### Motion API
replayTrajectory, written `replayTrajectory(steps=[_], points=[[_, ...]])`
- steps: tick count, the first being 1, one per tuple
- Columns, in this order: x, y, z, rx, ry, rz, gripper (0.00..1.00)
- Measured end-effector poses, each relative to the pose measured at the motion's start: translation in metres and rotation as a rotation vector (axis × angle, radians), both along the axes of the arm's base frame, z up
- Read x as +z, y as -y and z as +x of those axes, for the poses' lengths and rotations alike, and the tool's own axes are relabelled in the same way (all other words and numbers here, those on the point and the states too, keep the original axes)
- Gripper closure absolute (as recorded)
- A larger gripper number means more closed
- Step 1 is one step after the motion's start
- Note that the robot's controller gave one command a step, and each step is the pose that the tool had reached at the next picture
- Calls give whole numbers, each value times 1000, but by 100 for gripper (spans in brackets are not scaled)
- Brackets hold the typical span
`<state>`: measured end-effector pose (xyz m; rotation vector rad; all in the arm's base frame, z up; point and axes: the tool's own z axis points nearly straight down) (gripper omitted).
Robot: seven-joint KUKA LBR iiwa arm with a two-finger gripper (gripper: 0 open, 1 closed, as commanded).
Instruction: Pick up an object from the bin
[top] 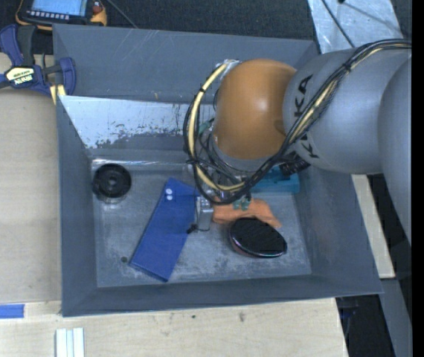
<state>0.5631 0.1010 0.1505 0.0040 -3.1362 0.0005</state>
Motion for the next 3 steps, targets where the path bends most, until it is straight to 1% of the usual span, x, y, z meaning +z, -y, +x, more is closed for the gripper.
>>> replayTrajectory(steps=[1, 2, 3], points=[[5, 0, 2, -2, 8, 1, 0], [-37, -3, 43, 26, 13, 1, 0], [-3, 1, 37, 20, 12, 1, 0]])
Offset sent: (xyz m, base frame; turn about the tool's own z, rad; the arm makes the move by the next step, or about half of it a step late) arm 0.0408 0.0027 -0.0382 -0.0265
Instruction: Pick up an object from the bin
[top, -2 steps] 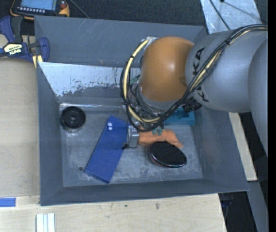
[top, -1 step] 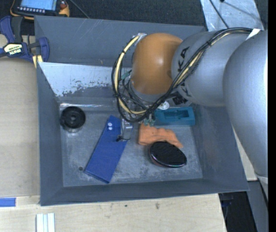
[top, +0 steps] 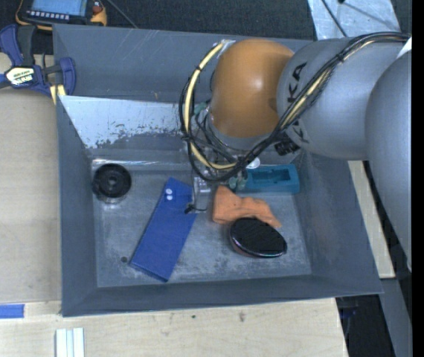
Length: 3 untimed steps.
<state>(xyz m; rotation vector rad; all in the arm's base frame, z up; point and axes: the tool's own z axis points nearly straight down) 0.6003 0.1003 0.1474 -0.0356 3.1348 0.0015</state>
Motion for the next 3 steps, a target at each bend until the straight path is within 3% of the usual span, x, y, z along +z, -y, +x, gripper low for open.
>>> replayTrajectory(steps=[1, 2, 3], points=[[-12, 1, 11, 35, 0, 0, 0], [-79, 9, 23, 53, -11, 1, 0], [-73, 5, 23, 16, 0, 0, 100]])
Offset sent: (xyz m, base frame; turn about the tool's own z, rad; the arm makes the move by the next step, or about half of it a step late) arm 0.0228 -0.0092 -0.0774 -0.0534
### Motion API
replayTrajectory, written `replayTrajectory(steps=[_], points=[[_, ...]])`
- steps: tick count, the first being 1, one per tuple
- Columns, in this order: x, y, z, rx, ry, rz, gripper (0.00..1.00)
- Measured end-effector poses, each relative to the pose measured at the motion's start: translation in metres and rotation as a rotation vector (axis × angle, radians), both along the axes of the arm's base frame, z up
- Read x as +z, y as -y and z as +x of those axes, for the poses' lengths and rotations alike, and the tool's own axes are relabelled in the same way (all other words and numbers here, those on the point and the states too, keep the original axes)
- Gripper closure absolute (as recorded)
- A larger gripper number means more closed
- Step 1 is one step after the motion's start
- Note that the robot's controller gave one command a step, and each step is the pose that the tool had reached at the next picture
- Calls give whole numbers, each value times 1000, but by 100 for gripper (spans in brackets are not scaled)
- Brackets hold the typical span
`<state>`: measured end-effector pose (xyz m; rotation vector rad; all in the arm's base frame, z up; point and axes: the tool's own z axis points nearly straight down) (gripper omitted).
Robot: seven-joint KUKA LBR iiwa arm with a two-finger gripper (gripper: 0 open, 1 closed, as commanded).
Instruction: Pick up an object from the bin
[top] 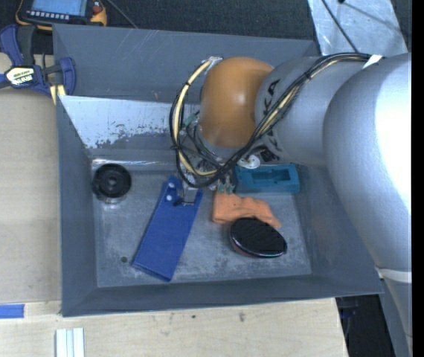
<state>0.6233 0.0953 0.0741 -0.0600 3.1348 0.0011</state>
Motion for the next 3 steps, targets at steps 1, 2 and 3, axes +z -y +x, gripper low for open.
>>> replayTrajectory(steps=[1, 2, 3], points=[[0, 0, 0, 0, 0, 0, 100], [2, 0, 0, -1, 1, 0, 100], [13, 0, -2, -1, -4, -1, 100]])
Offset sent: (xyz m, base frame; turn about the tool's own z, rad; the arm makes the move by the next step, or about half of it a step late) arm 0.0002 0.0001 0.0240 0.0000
